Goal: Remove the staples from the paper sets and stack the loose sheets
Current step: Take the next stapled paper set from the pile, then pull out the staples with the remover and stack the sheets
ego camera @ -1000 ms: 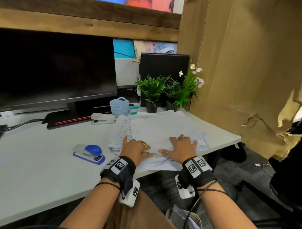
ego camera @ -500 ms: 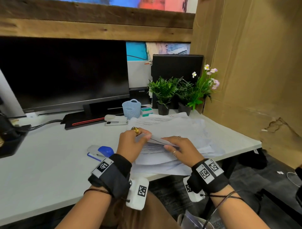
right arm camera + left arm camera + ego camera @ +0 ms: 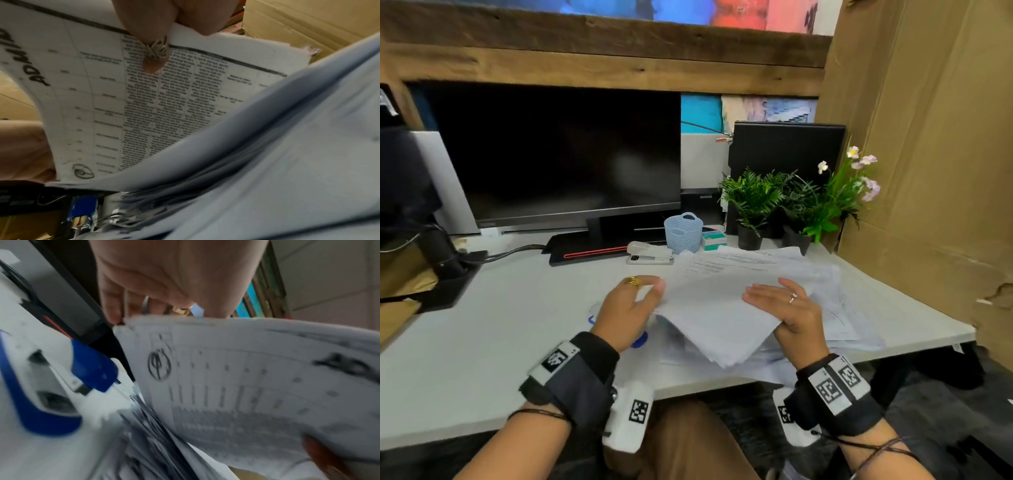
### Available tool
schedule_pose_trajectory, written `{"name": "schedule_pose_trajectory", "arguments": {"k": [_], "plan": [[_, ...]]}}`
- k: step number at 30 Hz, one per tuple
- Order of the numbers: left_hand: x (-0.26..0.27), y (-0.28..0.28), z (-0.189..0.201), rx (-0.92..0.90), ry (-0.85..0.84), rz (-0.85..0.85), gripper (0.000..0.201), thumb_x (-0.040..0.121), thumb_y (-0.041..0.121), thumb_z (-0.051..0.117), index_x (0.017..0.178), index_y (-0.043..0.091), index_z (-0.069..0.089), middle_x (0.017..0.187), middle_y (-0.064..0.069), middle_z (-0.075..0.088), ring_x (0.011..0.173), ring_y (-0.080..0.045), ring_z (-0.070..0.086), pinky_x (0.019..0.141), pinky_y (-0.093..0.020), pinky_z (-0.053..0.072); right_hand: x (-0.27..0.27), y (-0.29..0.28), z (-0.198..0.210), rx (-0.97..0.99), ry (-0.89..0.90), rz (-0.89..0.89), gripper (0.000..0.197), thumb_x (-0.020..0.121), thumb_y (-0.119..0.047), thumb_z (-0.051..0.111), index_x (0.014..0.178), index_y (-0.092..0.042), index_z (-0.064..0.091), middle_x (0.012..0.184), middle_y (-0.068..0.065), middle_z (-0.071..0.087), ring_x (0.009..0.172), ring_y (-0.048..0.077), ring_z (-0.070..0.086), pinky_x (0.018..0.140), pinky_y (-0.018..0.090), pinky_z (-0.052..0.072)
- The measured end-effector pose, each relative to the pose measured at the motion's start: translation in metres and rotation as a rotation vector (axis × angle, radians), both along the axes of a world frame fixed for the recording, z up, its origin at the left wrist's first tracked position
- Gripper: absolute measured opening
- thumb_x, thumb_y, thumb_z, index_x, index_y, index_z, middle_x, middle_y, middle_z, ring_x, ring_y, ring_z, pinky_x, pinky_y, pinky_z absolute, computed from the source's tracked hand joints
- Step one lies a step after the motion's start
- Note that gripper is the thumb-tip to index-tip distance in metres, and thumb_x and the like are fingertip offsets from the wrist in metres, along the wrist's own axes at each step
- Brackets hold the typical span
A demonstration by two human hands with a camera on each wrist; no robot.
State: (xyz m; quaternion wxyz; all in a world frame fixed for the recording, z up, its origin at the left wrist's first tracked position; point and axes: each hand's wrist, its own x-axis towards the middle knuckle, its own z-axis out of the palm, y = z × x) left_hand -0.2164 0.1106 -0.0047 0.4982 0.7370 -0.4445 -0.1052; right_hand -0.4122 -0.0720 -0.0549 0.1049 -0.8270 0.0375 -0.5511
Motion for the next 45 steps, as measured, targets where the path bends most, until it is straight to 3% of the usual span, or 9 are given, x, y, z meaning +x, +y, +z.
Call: {"name": "schedule_pose_trajectory", "arguments": {"k": [6,14,20,25,27,32,36,39,45], "plan": [[0.039,0.016,0.004,0.378,0.321,0.081,0.039,0.09,0.042,0.055,0.113,0.011,0.057,0.111,-0.009,0.059,0.096,-0.022,0.058,0.08,-0.028,0.052,0.011,0.015,0.01,-0.117,-0.065,0.093,0.017,0.087,-0.013,0.06,0.1,-0.015,0.071,0.108,0.001,0.068,0.114,0.016,0.059,0.11,0.039,0.031],[0.036,0.032,-0.007,0.295,0.273,-0.021,0.014,0.089,0.007,0.059,0.102,0.013,0.058,0.101,-0.004,0.065,0.084,-0.016,0.062,0.063,-0.023,0.054,0.013,0.015,0.001,0.249,0.394,0.006,0.057,0.074,-0.006,0.074,0.11,-0.049,0.062,0.132,-0.014,0.048,0.139,0.013,0.025,0.115,0.039,0.009],[0.035,0.036,-0.016,0.348,0.133,-0.006,0.012,0.083,0.008,0.067,0.086,0.016,0.06,0.093,-0.007,0.065,0.086,-0.021,0.061,0.073,-0.029,0.054,0.012,0.018,0.017,0.762,0.265,-0.299,0.063,0.074,0.003,0.069,0.131,-0.015,0.048,0.144,0.015,0.026,0.136,0.029,0.026,0.108,0.039,0.033],[0.029,0.04,-0.028,0.481,0.046,-0.023,0.024,0.077,0.019,0.075,0.095,0.014,0.06,0.077,0.002,0.054,0.072,-0.011,0.052,0.065,-0.019,0.045,0.019,0.019,0.034,1.624,-0.005,0.127,0.034,0.096,-0.031,0.046,0.125,-0.014,0.05,0.115,0.02,0.06,0.089,0.042,0.058,0.063,0.028,0.047],[0.027,0.04,-0.029,0.501,-0.024,-0.012,0.025,0.076,0.021,0.076,0.094,0.018,0.058,0.078,0.004,0.054,0.075,-0.011,0.051,0.065,-0.017,0.042,0.019,0.019,0.038,1.556,0.092,0.072,0.019,0.096,-0.026,0.051,0.109,-0.014,0.054,0.099,0.015,0.066,0.08,0.04,0.058,0.058,0.024,0.048],[0.029,0.038,-0.03,0.458,-0.087,0.083,0.023,0.076,0.024,0.076,0.093,0.018,0.061,0.079,0.004,0.058,0.076,-0.01,0.054,0.064,-0.01,0.037,0.016,0.017,0.017,1.129,0.293,-0.154,0.037,0.083,0.002,0.061,0.11,-0.021,0.051,0.117,0.007,0.062,0.107,0.026,0.058,0.097,0.046,0.046],[0.032,0.034,-0.018,0.172,-0.026,0.243,0.026,0.082,0.026,0.07,0.103,0.013,0.062,0.084,0.0,0.062,0.075,-0.008,0.056,0.06,-0.008,0.036,0.009,0.037,0.024,0.998,0.075,0.049,0.038,0.089,0.005,0.054,0.113,-0.024,0.048,0.114,-0.003,0.06,0.105,0.013,0.059,0.092,0.027,0.048],[0.036,0.028,0.002,0.026,0.002,0.281,0.051,0.085,0.04,0.062,0.127,0.016,0.049,0.116,-0.002,0.057,0.1,-0.017,0.056,0.078,-0.02,0.044,0.012,0.052,0.027,0.947,0.012,0.183,0.042,0.089,0.008,0.052,0.109,-0.029,0.049,0.115,-0.01,0.061,0.105,0.001,0.059,0.087,0.011,0.047],[0.038,0.04,0.037,-0.24,-0.194,0.402,0.071,0.08,0.043,0.066,0.139,0.022,0.035,0.143,0.0,0.038,0.131,-0.02,0.035,0.108,-0.039,0.03,0.035,0.079,0.015,0.909,0.082,0.365,0.047,0.087,0.012,0.053,0.111,-0.028,0.051,0.115,-0.01,0.062,0.11,0.001,0.057,0.092,0.015,0.044]]}}
